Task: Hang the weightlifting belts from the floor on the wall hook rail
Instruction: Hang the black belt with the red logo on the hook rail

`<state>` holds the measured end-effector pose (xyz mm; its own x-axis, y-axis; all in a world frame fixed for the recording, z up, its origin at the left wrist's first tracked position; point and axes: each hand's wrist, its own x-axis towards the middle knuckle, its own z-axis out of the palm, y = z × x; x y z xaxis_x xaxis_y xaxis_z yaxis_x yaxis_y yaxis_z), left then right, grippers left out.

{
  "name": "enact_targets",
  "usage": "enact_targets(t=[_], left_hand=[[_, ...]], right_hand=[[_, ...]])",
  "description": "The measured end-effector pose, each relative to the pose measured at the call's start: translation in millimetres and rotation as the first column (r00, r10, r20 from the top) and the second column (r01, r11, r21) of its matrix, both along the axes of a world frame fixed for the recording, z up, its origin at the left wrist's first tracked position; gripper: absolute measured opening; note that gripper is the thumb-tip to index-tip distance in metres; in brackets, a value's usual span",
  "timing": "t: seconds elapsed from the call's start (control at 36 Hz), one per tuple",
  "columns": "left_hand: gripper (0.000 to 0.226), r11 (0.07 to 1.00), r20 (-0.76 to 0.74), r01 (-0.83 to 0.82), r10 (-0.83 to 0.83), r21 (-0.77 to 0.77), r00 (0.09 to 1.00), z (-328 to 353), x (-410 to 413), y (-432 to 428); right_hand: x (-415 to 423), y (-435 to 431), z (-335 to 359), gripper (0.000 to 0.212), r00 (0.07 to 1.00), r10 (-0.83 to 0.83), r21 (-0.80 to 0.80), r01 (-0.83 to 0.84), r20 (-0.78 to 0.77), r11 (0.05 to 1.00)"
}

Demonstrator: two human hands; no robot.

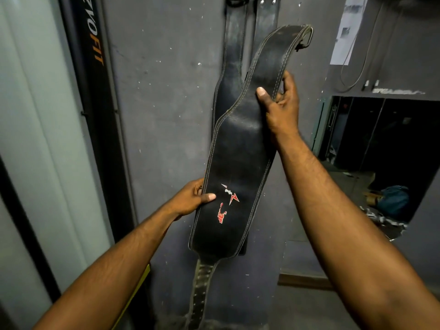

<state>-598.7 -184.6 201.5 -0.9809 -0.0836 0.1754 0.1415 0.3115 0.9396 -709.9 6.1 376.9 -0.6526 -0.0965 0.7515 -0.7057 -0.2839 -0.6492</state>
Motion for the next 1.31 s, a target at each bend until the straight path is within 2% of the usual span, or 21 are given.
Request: enact_targets(t=[0.08,0.17,0.25,0.31,0.36,0.44,0.53,0.61,0.67,0.72,0.81,0.94,1.06,1.14,1.22,1.31], left_hand=[[0.035,0.999,0.002,-0.027,0.027,-0.021,1.0,-3,1,-3],[0.036,0.998,-0.031,-0.028,0.029,0.054,0.999,5,3,-1],[0.036,0.986,-0.194,-0.045,0.076,0.161,0.978,42,2,16],[0.034,0.977,-0.291,-0.056,0.115,0.206,0.95,80,-8,29],[0.034,0.972,-0.358,-0.104,0.176,0.212,0.917,116,-18,36],[0.016,0.967,-0.449,-0.199,0.249,0.157,0.858,141,-29,37],[0.027,0.956,-0.476,-0.27,0.29,0.112,0.83,131,-33,43],[0.03,0.951,-0.455,-0.28,0.307,0.128,0.836,105,-33,46],[0.025,0.957,-0.438,-0.257,0.29,0.134,0.851,94,-32,47],[0.016,0.961,-0.415,-0.235,0.275,0.147,0.867,96,-30,50],[0.032,0.932,-0.368,-0.322,0.361,0.164,0.857,119,-34,53],[0.021,0.892,-0.433,-0.433,0.444,0.131,0.784,135,-33,63],[0.022,0.923,-0.475,-0.383,0.352,0.034,0.807,115,-28,69],[0.03,0.915,-0.463,-0.398,0.38,0.062,0.801,119,-27,72],[0.031,0.902,-0.453,-0.41,0.423,0.133,0.785,148,-26,65],[0.028,0.906,-0.504,-0.421,0.381,0.037,0.775,164,-19,57]], right_hand=[[3,-1,-3,0.059,1.0,0.006,-0.002,-0.006,-0.007,1.0],[5,0,-4,0.062,0.999,0.045,0.022,-0.045,0.005,0.999],[8,-2,-14,0.063,0.996,0.085,0.056,-0.087,0.035,0.995],[16,-9,-28,0.057,0.994,0.103,0.083,-0.105,0.037,0.991],[25,-16,-44,0.053,0.993,0.11,0.104,-0.113,0.036,0.988],[32,-24,-64,0.048,0.995,0.091,0.14,-0.096,0.042,0.985],[30,-22,-59,0.034,0.983,0.105,0.042,-0.112,0.148,0.993],[21,-15,-34,0.028,0.93,0.112,-0.028,-0.109,0.349,0.994],[16,-13,-26,0.028,0.893,0.119,-0.035,-0.116,0.434,0.993],[17,-13,-28,0.026,0.887,0.1,-0.014,-0.105,0.452,0.994],[26,-21,-41,0.022,0.891,0.113,0.005,-0.128,0.441,0.992],[33,-23,-45,0.026,0.897,0.176,-0.024,-0.182,0.406,0.983],[34,-11,-22,0.024,0.962,0.064,0.134,-0.102,0.264,0.986],[34,-9,-24,0.032,0.99,-0.011,0.212,-0.02,0.143,0.977],[46,-10,-35,0.029,0.998,0.013,0.269,-0.028,0.054,0.963],[48,-10,-44,0.023,0.998,0.049,0.339,-0.063,0.05,0.939]])
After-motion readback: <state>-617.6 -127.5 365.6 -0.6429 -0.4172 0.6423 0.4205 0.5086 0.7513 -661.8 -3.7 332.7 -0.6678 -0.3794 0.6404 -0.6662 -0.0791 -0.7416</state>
